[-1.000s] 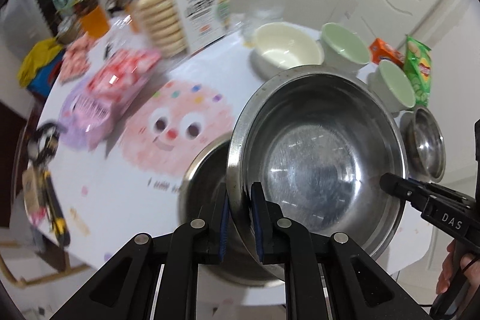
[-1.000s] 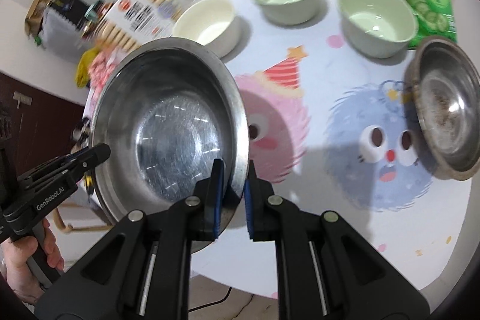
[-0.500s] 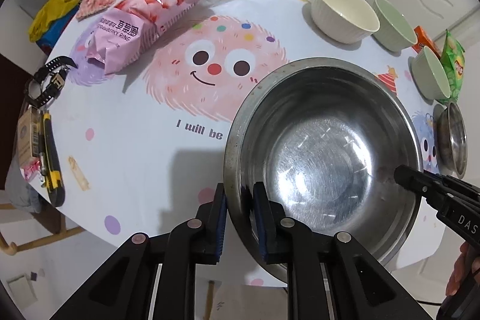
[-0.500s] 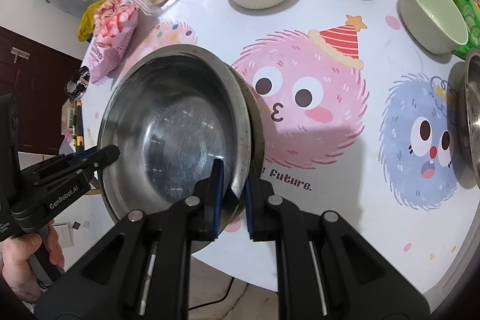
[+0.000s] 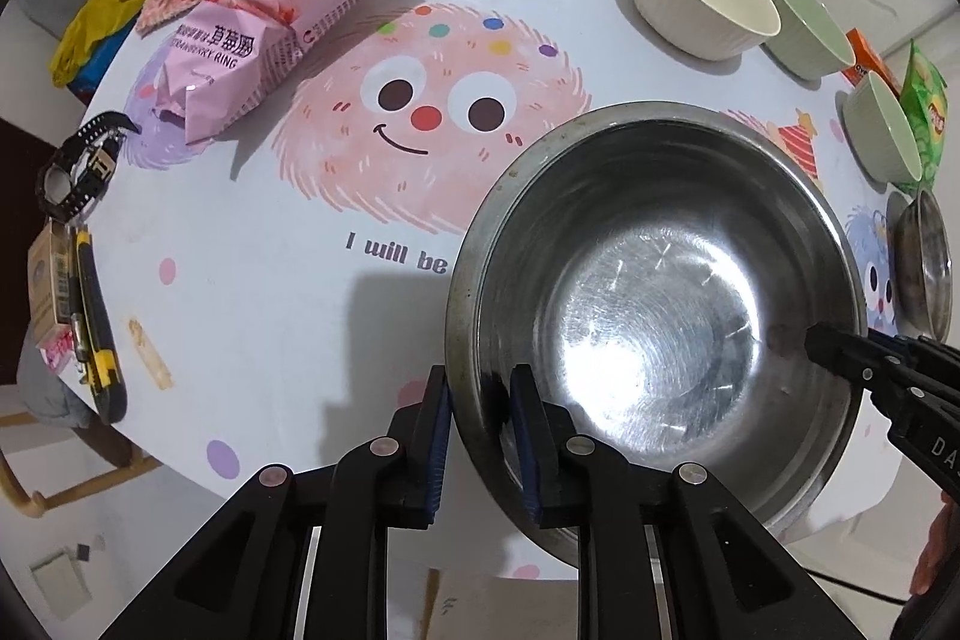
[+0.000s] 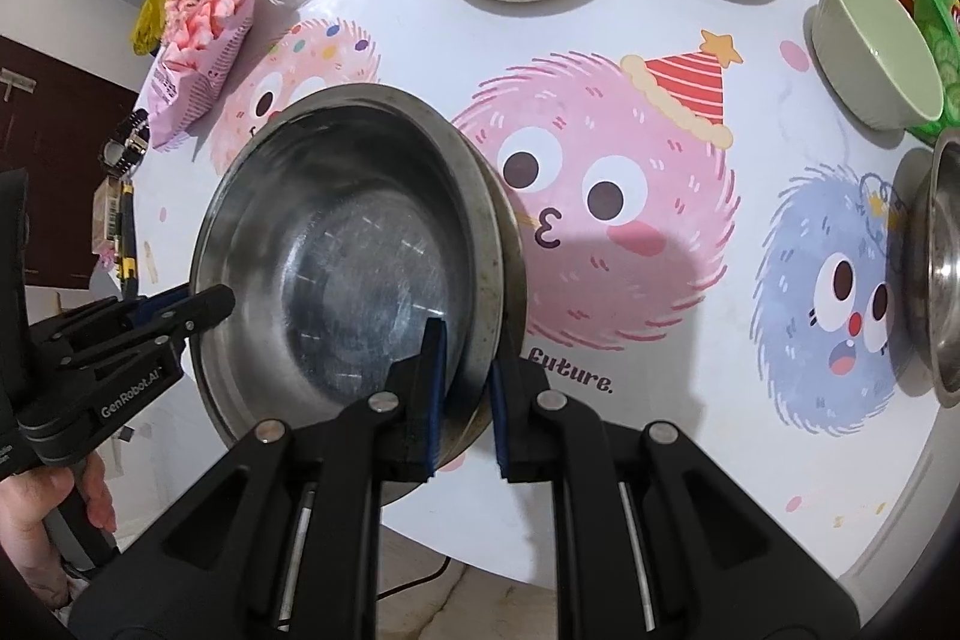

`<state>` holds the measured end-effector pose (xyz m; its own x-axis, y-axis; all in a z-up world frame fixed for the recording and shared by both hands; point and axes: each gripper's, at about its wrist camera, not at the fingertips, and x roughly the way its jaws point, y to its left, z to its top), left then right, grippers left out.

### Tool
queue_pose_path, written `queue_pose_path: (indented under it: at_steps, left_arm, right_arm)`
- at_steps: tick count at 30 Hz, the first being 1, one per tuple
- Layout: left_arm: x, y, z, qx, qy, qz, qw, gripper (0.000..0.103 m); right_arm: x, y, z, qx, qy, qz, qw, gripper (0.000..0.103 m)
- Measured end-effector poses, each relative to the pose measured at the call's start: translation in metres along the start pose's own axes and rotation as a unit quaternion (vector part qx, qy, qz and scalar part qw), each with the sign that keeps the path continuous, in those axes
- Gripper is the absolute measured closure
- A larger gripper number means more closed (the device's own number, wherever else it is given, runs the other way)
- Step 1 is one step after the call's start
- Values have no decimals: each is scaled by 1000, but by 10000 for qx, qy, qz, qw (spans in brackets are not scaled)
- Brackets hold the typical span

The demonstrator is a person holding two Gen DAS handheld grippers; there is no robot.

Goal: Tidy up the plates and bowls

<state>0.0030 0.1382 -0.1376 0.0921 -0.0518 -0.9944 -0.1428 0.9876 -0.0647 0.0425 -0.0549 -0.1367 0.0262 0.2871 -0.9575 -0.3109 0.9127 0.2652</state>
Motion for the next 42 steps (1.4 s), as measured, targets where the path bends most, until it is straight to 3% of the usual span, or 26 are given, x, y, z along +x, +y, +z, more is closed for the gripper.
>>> queue_pose_path:
  at_steps: [3,5,7,9,11,14,17,19,22,24,27,35,42]
  left_arm:
    - [1,1,-1,33,-23,34,10000,83]
    - [2,1,-1,44,-16,69,10000,77]
    - [3,2,-3,37,-19,126,9999,71]
    - [3,5,-3,1,-32,102,9999,62]
    - [0,9,-5,-28,-105,128,9999,46]
    - [-9,14,-7,-76,-280,97,9995,27]
    - [-17,18,-6,-95,-411,-40,9991,17]
    - [-23,14,-5,-57,-483,-123,9987,14]
    - [-30,2,-1,76,-593,-268,9979,0]
    - [-35,-8,1,181,-667,-322,9971,0]
    - [-38,-26,7,385,-692,-346,9963,0]
    - [-42,-68,18,952,-718,-569,9912,0]
    - [-43,-116,22,1574,-664,-708,9828,0]
  right_arm:
    - [0,2,-1,-65,48,-50,10000,86]
    - [-1,2,-2,-125,31,-138,9998,80]
    - [-4,2,-3,-190,-26,-269,9995,65]
    - [-8,-1,-4,-183,-89,-305,9993,58]
    - [-11,-4,-5,-141,-127,-322,9993,54]
    - [-19,-15,-8,21,-244,-253,9994,38]
    - [-25,-25,-10,172,-329,-227,9991,33]
    - [-28,-31,-12,278,-371,-194,9987,18]
    - [-32,-40,-16,398,-418,-167,9982,16]
    - [-34,-43,-19,445,-432,-182,9979,14]
    - [-39,-49,-25,532,-514,-206,9971,0]
    - [-57,-72,-45,941,-791,-338,9918,0]
    - [-74,-106,-66,1632,-1067,-436,9798,0]
